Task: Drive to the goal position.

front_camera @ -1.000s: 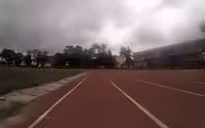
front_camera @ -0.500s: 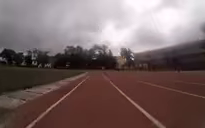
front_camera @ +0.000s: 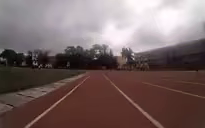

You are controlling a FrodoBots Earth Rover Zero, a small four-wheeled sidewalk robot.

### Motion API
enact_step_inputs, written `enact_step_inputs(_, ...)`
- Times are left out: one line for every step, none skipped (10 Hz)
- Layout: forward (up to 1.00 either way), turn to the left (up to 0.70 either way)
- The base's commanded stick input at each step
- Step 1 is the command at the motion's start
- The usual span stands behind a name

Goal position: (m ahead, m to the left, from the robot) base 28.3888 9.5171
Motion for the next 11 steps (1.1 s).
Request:
enact_step_inputs(0.7,0.0)
enact_step_inputs(0.7,0.0)
enact_step_inputs(0.7,0.0)
enact_step_inputs(0.7,0.0)
enact_step_inputs(0.7,0.0)
enact_step_inputs(0.7,0.0)
enact_step_inputs(0.7,0.0)
enact_step_inputs(0.7,0.0)
enact_step_inputs(0.7,0.0)
enact_step_inputs(0.7,0.0)
enact_step_inputs(0.7,0.0)
